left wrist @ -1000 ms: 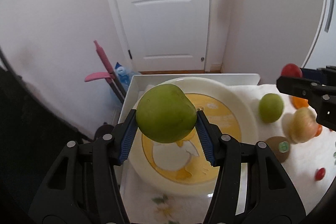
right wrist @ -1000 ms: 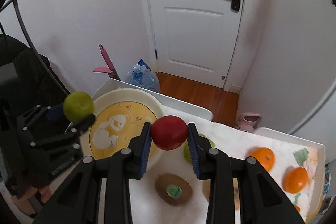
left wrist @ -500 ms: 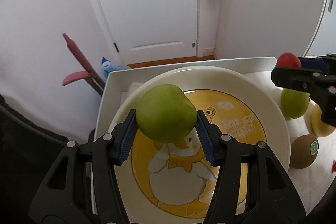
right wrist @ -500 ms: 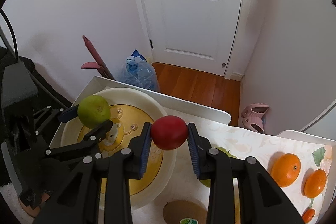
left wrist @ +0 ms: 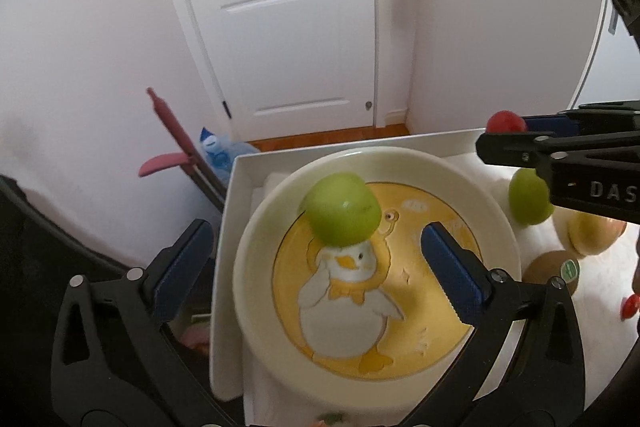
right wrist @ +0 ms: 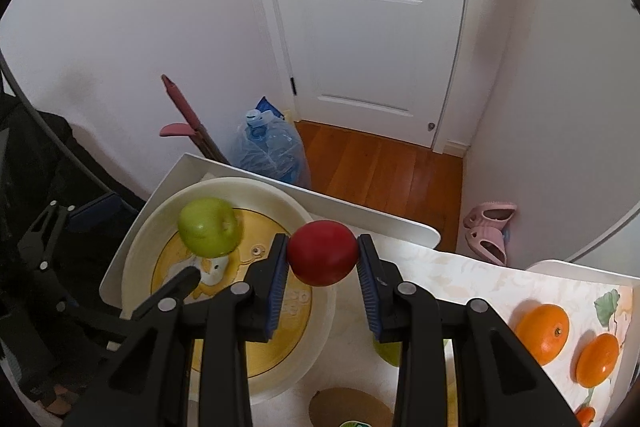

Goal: Organize fruits
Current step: 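Carry the green apple into the duck bowl and open the left gripper while the right holds the tomato, then lower the red tomato into the duck bowl and open the right gripper, then grasp another red tomato with the left gripper while the right gripper grasps a tangerine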

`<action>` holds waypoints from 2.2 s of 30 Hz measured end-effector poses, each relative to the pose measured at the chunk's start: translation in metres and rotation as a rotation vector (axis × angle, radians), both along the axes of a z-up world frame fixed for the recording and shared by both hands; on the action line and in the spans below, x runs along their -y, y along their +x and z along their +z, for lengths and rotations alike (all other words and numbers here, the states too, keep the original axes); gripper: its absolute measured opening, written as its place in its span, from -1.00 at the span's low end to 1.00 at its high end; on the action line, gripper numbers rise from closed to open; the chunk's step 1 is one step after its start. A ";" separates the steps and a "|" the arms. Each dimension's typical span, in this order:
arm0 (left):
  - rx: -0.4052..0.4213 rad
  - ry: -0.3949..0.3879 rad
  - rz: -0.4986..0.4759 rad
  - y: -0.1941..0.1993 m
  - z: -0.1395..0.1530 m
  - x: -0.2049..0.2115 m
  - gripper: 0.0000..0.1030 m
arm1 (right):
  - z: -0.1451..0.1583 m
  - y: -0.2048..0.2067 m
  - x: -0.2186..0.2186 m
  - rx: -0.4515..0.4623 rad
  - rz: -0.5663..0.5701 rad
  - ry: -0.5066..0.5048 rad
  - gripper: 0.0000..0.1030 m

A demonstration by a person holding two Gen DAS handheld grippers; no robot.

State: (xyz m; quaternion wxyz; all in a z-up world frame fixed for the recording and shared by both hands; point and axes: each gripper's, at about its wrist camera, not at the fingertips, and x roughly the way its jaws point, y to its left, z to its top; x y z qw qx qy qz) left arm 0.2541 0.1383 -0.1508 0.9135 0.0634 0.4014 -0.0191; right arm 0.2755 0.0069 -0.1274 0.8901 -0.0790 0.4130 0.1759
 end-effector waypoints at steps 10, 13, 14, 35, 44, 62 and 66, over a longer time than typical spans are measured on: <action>-0.025 -0.037 0.080 -0.025 0.003 -0.017 1.00 | -0.023 0.002 -0.023 -0.052 0.147 -0.032 -0.40; -0.034 -0.044 0.100 -0.029 -0.001 -0.022 1.00 | -0.035 0.005 -0.033 -0.064 0.191 -0.051 -0.40; -0.039 -0.044 0.106 -0.030 -0.003 -0.022 1.00 | -0.040 0.006 -0.035 -0.067 0.200 -0.053 -0.40; -0.062 -0.082 0.175 -0.040 -0.001 -0.046 1.00 | -0.041 0.007 -0.045 -0.082 0.240 -0.025 1.00; -0.028 -0.061 0.165 -0.046 0.026 -0.048 1.00 | -0.018 -0.013 -0.039 -0.066 0.217 0.008 0.99; 0.016 -0.090 0.094 -0.070 0.080 0.006 1.00 | 0.049 -0.070 0.025 0.010 0.074 -0.031 1.00; 0.026 -0.113 0.086 -0.084 0.086 0.031 1.00 | 0.062 -0.087 0.055 0.046 0.039 -0.023 1.00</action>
